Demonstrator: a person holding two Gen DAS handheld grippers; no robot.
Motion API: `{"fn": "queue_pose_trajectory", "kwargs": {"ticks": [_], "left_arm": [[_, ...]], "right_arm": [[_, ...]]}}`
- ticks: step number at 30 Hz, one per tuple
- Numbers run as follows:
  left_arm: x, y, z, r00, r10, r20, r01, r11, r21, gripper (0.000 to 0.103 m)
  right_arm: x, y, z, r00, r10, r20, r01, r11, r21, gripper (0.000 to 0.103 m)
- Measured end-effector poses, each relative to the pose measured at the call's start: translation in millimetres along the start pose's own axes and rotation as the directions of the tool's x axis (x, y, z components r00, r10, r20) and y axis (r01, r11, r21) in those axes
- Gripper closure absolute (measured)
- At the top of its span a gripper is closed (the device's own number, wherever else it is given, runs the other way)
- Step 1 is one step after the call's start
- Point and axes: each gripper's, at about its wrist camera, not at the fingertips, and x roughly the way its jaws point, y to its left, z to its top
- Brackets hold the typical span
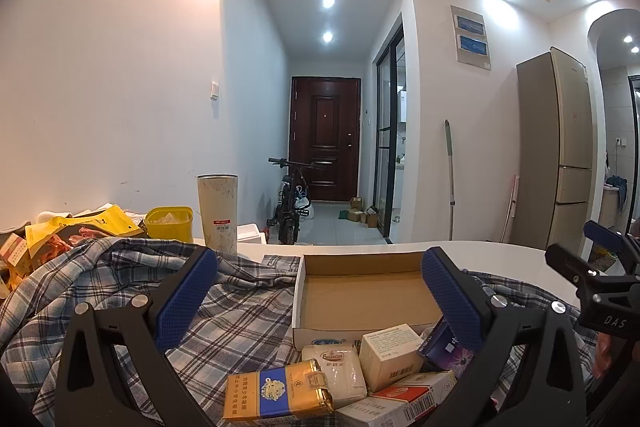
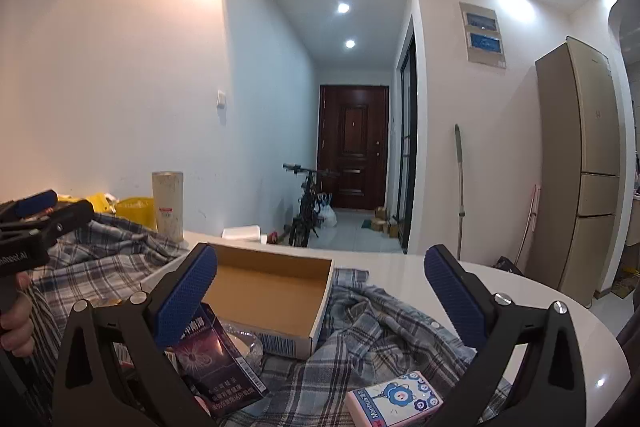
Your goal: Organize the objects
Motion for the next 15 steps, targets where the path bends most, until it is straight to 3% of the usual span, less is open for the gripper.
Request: {"fn": "queue_pose_trajectory", "kwargs": {"ticks": [5, 15], "left_arm": [[0, 0, 0, 1.0, 0.0, -0.001, 0.0, 1.0, 0.0, 0.0], [0, 0, -1, 1.0, 0.0, -0.003, 0.0, 1.0, 0.0, 0.0]], "right_arm": [[4, 8, -3, 0.999, -0.022, -0.03, 0.02, 0.999, -0.042, 0.0], [1, 18, -4, 1.0, -0.013, -0.009, 0.012, 0.997, -0.071, 0.0]]}}
